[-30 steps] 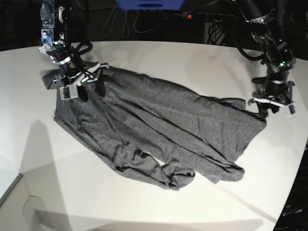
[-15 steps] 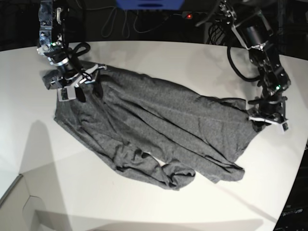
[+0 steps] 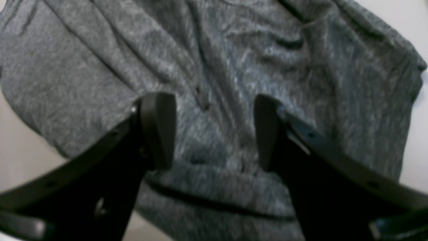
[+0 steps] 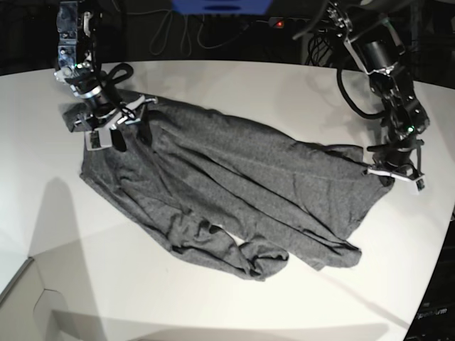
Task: Layout the t-shirt on the table in an organized manner, then fold the t-shirt properly
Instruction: 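Grasp the shirt edge with the left gripper and pull it outward, then pull the shirt corner with the right gripper to spread the shirt, then drag the held shirt corner with the right gripper away from the left gripper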
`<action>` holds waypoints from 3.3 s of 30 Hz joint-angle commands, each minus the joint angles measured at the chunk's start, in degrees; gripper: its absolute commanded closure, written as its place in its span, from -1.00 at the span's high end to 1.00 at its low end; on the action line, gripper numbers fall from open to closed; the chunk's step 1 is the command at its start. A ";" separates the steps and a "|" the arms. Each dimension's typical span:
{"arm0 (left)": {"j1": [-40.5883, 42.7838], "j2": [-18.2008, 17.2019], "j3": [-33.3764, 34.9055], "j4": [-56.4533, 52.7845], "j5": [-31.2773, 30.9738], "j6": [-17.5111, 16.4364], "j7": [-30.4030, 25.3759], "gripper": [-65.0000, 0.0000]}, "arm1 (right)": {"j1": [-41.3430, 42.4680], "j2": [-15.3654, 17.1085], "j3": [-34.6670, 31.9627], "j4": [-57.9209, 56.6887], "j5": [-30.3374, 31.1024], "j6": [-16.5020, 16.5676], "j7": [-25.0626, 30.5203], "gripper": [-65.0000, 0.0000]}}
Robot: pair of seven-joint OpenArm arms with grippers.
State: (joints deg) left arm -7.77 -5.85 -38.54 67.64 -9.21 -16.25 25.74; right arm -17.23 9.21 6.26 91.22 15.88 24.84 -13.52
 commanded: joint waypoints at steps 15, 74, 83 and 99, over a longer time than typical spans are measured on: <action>15.64 0.70 -6.25 24.45 -11.23 -0.32 -1.43 -1.00 | 0.93 0.41 0.20 0.87 0.78 0.35 1.61 0.14; 27.68 2.29 -15.92 18.91 -16.59 -0.41 -1.60 -1.00 | 41.98 9.73 0.55 -42.91 0.78 -2.38 -3.58 -1.00; 27.59 2.29 -15.92 18.91 -16.59 -0.41 -1.60 -1.00 | 34.86 7.27 0.20 -24.63 0.78 7.47 -14.92 -0.28; 27.68 2.37 -16.09 18.91 -16.94 -0.41 -1.60 -1.00 | 42.25 4.99 -0.33 -42.21 0.69 7.56 -15.36 0.12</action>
State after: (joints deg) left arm 19.68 -2.81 -54.26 85.73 -25.39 -16.51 25.52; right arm 23.90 13.65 6.04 48.34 16.91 31.88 -28.21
